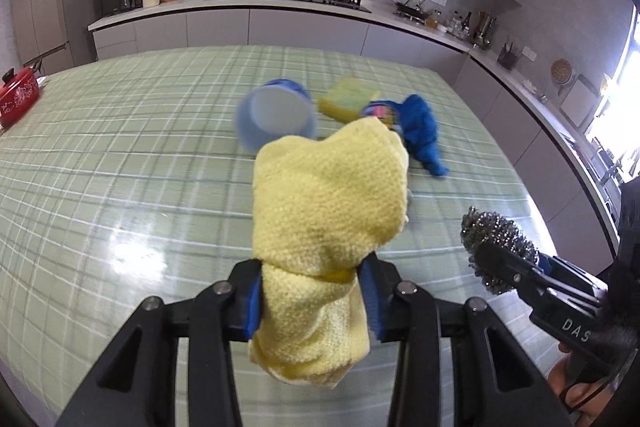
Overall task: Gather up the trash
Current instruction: 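Carry the yellow cloth and steel wool over the black bin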
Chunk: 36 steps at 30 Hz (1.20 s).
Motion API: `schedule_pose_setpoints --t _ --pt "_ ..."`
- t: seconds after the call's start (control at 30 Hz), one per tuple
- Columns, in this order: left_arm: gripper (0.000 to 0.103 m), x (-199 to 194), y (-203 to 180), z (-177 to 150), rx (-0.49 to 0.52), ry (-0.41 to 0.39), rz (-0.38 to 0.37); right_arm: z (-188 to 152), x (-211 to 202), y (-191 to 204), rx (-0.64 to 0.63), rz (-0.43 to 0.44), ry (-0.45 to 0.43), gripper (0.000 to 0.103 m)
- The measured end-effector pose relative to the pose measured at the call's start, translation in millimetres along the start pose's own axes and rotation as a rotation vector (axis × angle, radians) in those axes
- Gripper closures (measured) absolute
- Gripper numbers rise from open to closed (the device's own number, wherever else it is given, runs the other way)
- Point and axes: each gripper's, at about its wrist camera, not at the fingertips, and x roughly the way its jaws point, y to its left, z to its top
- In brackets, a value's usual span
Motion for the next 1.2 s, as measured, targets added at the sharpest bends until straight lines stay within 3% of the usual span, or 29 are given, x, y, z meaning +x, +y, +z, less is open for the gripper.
schedule_pose_setpoints --t 0.27,0.47,0.87,1.03,1.2 --pt "0.061 -4.9 -70.0 -16.8 0.024 -0.017 -0.038 -10.2 -49.1 -60.0 0.005 -0.027 -0.028 0.058" --pt "0.061 6.7 -109.4 -22.0 0.077 0.019 -0.087 -23.7 -77.6 -107.8 0.089 -0.064 -0.045 0.058" --pt "0.061 27.8 -174.7 -30.4 0.175 0.077 -0.221 -53.7 -123.6 -172.5 0.227 -0.230 -0.062 0.058" --pt "0.061 21.7 -221.6 -37.6 0.231 0.068 -0.244 -61.6 -149.7 -209.9 0.271 -0.255 -0.091 0.058" --pt "0.061 32.2 -284.6 -44.6 0.244 0.075 -0.265 -72.2 -177.8 -273.1 0.296 -0.270 -0.105 0.058"
